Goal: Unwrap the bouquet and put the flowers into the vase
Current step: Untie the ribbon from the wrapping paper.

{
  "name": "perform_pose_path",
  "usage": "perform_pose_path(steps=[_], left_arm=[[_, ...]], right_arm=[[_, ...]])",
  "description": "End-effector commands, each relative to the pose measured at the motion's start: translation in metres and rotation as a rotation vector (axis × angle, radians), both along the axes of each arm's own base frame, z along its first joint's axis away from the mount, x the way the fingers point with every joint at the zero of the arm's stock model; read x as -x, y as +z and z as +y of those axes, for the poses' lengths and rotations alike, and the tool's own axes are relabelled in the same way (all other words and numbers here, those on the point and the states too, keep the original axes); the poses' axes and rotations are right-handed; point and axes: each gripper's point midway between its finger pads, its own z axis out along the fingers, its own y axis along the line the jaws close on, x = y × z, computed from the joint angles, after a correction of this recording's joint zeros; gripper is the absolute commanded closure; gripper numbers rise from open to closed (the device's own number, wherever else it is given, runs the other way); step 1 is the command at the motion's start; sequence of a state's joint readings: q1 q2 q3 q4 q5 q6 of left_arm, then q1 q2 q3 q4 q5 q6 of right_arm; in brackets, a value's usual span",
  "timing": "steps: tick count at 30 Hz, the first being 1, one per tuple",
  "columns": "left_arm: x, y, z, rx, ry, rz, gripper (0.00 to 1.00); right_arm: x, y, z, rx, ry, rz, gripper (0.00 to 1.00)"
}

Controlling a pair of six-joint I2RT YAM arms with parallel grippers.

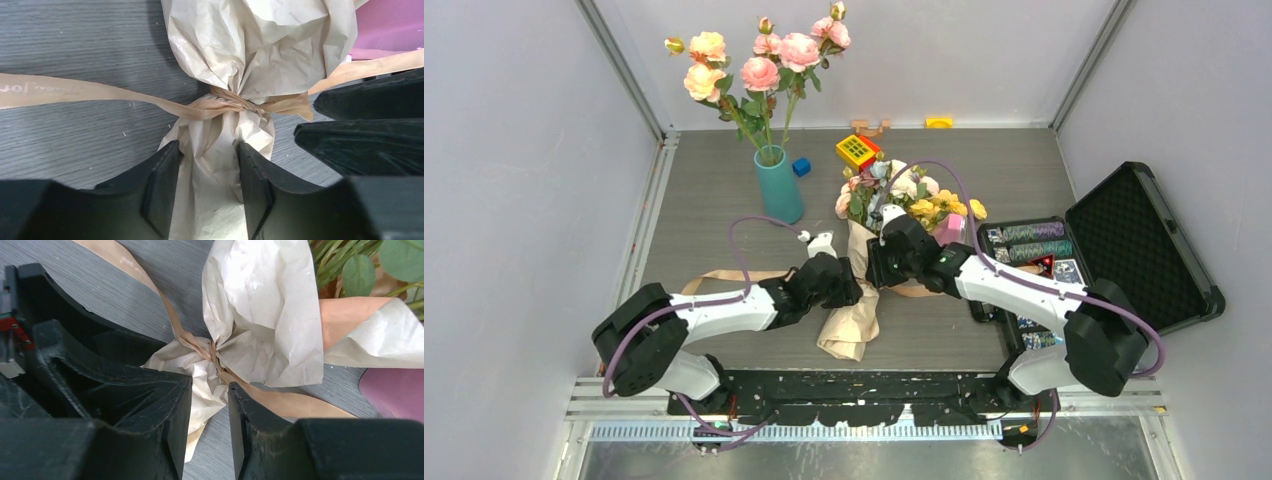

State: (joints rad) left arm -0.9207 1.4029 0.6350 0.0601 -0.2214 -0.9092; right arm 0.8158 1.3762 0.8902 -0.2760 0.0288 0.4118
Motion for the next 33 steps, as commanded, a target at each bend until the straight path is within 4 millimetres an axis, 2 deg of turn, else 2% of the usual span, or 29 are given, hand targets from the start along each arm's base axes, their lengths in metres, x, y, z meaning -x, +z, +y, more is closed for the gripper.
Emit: perform_pose_path(steps=[1, 6, 15, 23, 27, 33], left_arm=[[-0.001, -0.005, -0.004, 0.011, -0.029, -0.008, 0.57], [0.008, -0.019, 0.003, -0.031, -0.041, 0.032, 0.74], [0.015, -0.028, 0.015, -0.064, -0.045, 0.043, 0.89], [0.015, -0.029, 0.015, -0.073, -0.051, 0.044, 0.94], [0.015, -0.03, 0.015, -0.077, -0.053, 0.047, 0.97], [0.015, -0.03, 0.015, -0.08, -0.052, 0.046, 0.98]], right_arm=[[0.002, -0.007, 0.007, 0.008, 0.045, -0.009, 0.63], [0.002, -0.011, 0.011, 0.019, 0.06, -0.011, 0.66], [0.002, -0.025, 0.018, 0.064, 0.094, -0.012, 0.69], [-0.009, -0.029, 0.009, 0.111, 0.049, -0.063, 0.71], [-0.012, -0.026, 0.009, 0.112, 0.045, -0.085, 0.72], [-0.01, -0.033, 0.011, 0.122, 0.062, -0.064, 0.77]])
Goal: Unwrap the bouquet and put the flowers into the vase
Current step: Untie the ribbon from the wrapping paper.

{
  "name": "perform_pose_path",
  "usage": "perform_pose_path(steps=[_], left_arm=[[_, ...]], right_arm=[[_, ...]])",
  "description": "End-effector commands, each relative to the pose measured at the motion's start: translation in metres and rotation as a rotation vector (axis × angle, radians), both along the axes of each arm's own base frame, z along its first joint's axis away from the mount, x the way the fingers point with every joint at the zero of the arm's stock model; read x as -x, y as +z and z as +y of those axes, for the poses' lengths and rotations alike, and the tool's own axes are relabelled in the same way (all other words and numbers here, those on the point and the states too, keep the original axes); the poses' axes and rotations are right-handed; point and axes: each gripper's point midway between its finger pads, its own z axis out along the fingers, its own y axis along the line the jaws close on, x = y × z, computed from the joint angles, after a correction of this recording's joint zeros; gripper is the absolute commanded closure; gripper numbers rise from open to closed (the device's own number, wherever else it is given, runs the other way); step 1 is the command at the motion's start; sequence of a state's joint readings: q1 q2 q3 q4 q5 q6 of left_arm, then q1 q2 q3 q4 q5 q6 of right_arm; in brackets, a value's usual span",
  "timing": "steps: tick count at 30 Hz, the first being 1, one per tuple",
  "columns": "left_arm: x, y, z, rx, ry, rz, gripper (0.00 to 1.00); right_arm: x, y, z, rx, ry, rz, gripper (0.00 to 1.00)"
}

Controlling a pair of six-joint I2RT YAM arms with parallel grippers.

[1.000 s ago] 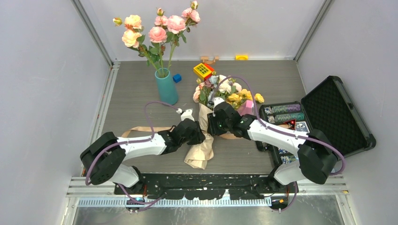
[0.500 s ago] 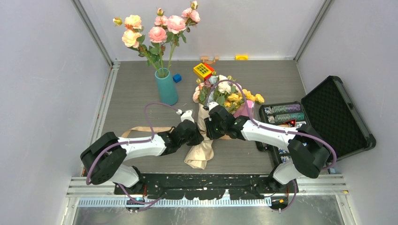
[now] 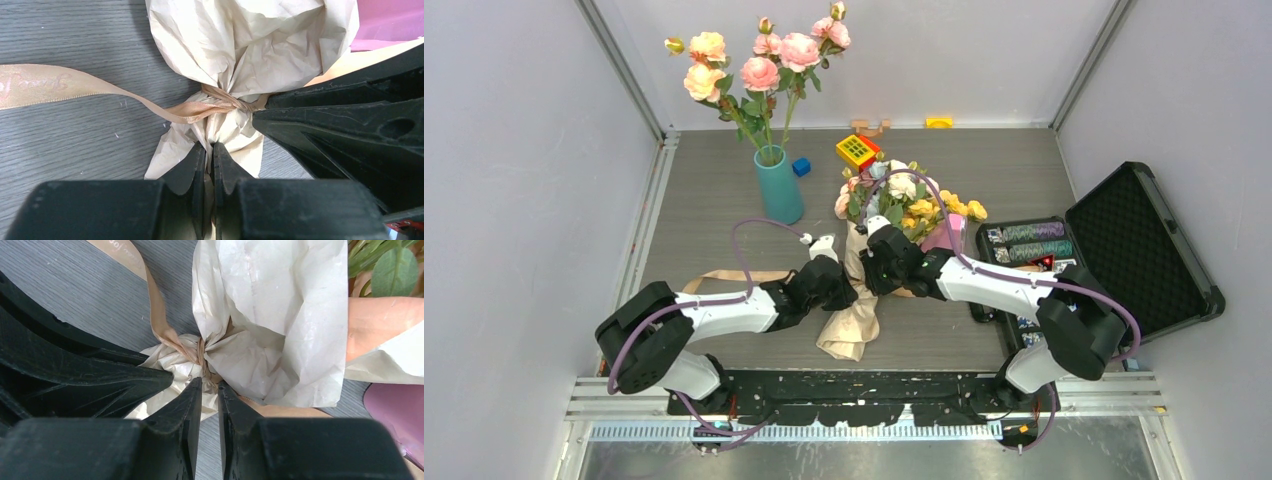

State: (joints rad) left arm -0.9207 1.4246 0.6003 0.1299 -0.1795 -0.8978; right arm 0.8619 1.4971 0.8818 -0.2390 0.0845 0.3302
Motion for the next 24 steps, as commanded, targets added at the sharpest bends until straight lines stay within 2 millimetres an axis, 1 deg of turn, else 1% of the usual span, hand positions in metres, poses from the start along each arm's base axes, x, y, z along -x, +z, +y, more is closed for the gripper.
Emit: perform_pose_path(steps=[1, 8, 14, 17, 18, 21, 23, 24], left_arm=[[0.009, -0.02, 0.019, -0.101, -0.014, 0.035, 0.99], [0.008, -0.021, 0.017, -0.101, -0.021, 0.032, 1.0], [0.007, -0.019, 0.016, -0.133, -0.042, 0.037, 1.0], [0.006, -0.018, 0.017, -0.138, -0.034, 0.034, 1.0], [0.006, -0.018, 0.019, -0.137, -0.028, 0.033, 1.0], [0.006, -0.018, 0.021, -0.132, -0.017, 0.032, 1.0], [0.007, -0.018, 0.022, -0.134, -0.017, 0.034, 1.0], [0.008, -0.019, 0.022, -0.137, -0.017, 0.035, 1.0]], right_arm=[[-0.012, 0.007, 0.008, -0.017, 0.0, -0.055, 0.77], [-0.012, 0.002, 0.011, -0.016, 0.008, -0.05, 0.78], [-0.01, -0.003, 0.017, -0.025, 0.024, -0.042, 0.73], [-0.01, -0.006, 0.019, -0.029, 0.025, -0.039, 0.73], [-0.01, -0.01, 0.018, -0.018, 0.022, -0.033, 0.73], [-0.011, -0.02, 0.013, 0.018, 0.002, -0.031, 0.79], [-0.013, -0.022, 0.008, 0.04, -0.019, -0.044, 0.87], [-0.016, -0.023, 0.003, 0.059, -0.042, -0.062, 0.95]])
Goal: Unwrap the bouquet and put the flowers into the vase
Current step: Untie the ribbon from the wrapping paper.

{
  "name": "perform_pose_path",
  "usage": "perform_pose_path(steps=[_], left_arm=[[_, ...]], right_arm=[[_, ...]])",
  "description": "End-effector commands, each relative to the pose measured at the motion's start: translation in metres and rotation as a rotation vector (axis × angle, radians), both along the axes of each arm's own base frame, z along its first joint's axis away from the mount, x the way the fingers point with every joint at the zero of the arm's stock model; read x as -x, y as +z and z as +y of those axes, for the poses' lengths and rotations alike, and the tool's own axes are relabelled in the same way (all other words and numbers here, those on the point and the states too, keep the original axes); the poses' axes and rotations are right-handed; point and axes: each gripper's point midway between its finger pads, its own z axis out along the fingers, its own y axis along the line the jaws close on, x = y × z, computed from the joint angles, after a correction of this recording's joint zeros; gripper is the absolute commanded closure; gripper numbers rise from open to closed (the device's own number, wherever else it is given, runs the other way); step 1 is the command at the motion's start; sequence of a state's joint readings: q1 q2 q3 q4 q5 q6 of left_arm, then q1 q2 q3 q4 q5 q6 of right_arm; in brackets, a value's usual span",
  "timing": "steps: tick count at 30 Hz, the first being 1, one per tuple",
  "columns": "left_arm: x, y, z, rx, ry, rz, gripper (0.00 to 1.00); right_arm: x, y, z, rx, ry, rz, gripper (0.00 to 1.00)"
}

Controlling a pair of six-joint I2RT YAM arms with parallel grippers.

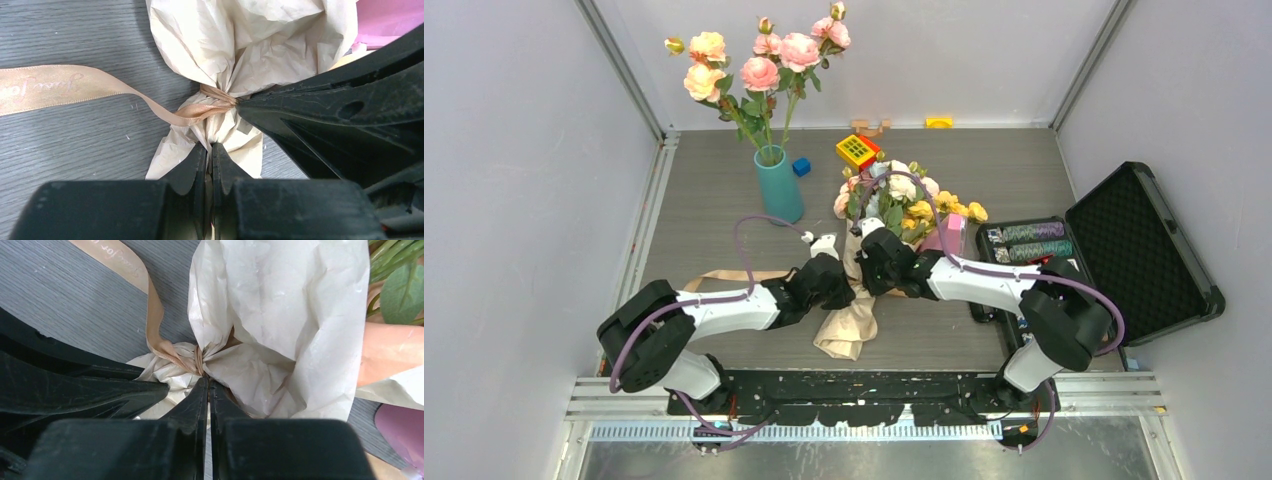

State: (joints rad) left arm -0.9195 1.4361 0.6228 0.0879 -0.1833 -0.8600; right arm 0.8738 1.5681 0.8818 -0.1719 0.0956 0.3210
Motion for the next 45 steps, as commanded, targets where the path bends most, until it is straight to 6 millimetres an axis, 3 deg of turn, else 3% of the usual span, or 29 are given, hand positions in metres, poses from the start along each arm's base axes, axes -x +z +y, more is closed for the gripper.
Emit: perform_pose_path(steps=[1, 8, 13, 21, 24, 27, 31, 38, 45], left_arm=[[0.008, -0.016, 0.019, -0.089, 0.005, 0.035, 1.0], [0.007, -0.016, 0.023, -0.078, 0.041, 0.041, 1.0], [0.009, -0.02, 0.027, -0.099, 0.053, 0.056, 1.0], [0.01, -0.023, 0.031, -0.117, 0.067, 0.065, 1.0], [0.01, -0.022, 0.031, -0.115, 0.066, 0.062, 1.0], [0.01, -0.021, 0.031, -0.115, 0.061, 0.058, 1.0], [0.01, -0.02, 0.031, -0.116, 0.056, 0.053, 1.0], [0.01, -0.019, 0.03, -0.109, 0.05, 0.054, 1.0], [0.011, -0.019, 0.028, -0.1, 0.046, 0.06, 1.0]], right_arm=[[-0.011, -0.004, -0.007, 0.05, -0.062, -0.068, 0.97], [-0.023, 0.014, -0.032, 0.087, -0.217, -0.203, 1.0], [-0.022, 0.02, -0.05, 0.068, -0.3, -0.241, 1.0], [-0.015, 0.023, -0.059, 0.021, -0.346, -0.24, 1.0], [-0.011, 0.022, -0.056, -0.001, -0.331, -0.224, 1.0], [-0.002, 0.027, -0.04, -0.069, -0.246, -0.191, 1.0], [0.005, 0.051, -0.026, -0.15, -0.175, -0.187, 1.0], [0.014, 0.077, -0.01, -0.181, -0.046, -0.178, 0.82], [0.014, 0.059, 0.0, -0.11, 0.015, -0.128, 0.76]])
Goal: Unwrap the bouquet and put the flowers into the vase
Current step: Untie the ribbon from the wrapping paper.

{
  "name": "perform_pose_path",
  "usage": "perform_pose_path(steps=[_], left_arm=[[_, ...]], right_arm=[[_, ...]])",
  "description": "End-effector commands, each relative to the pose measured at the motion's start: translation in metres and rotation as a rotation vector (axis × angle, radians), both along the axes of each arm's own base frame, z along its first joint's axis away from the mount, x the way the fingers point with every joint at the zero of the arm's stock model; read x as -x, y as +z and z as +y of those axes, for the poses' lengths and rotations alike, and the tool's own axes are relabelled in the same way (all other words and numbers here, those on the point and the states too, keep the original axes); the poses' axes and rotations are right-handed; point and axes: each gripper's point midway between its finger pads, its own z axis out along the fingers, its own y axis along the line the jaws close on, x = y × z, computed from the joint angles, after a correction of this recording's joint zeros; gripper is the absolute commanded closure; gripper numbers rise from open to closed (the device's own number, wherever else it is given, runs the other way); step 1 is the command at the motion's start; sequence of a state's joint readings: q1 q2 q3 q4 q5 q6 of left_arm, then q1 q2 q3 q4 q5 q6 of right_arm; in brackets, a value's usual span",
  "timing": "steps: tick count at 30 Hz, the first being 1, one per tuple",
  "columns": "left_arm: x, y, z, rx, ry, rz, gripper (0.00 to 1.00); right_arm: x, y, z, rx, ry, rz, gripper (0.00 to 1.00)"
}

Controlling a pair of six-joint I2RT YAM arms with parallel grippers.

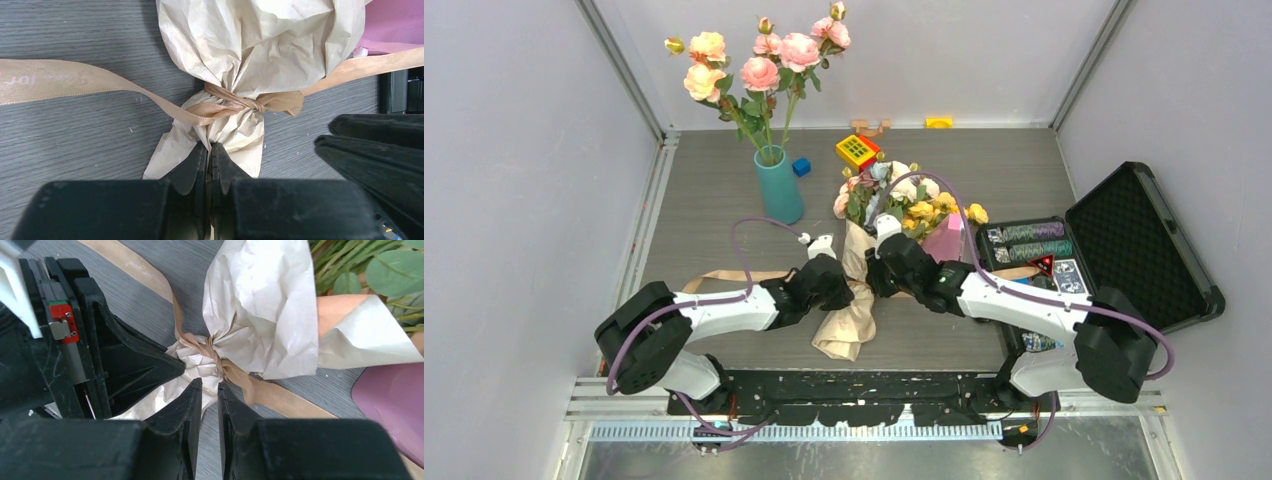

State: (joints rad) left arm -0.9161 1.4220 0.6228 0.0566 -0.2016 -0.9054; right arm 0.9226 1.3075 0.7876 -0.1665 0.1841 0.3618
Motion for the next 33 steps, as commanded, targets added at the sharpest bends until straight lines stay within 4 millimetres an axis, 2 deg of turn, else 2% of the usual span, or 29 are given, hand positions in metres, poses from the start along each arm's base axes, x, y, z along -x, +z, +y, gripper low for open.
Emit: perform_pose_path(steps=[1, 10, 33], left_arm=[[0.011, -0.02, 0.023, -0.104, -0.001, 0.042, 1.0], [0.011, -0.019, 0.022, -0.095, -0.002, 0.04, 1.0], [0.013, -0.021, 0.021, -0.09, -0.01, 0.042, 1.0]], right_arm=[[-0.001, 0.002, 0.013, 0.011, 0.061, 0.007, 0.75], [-0.004, -0.021, 0.017, 0.068, 0.071, 0.043, 0.73], [-0.023, -0.035, 0.026, 0.11, 0.058, 0.001, 0.77]])
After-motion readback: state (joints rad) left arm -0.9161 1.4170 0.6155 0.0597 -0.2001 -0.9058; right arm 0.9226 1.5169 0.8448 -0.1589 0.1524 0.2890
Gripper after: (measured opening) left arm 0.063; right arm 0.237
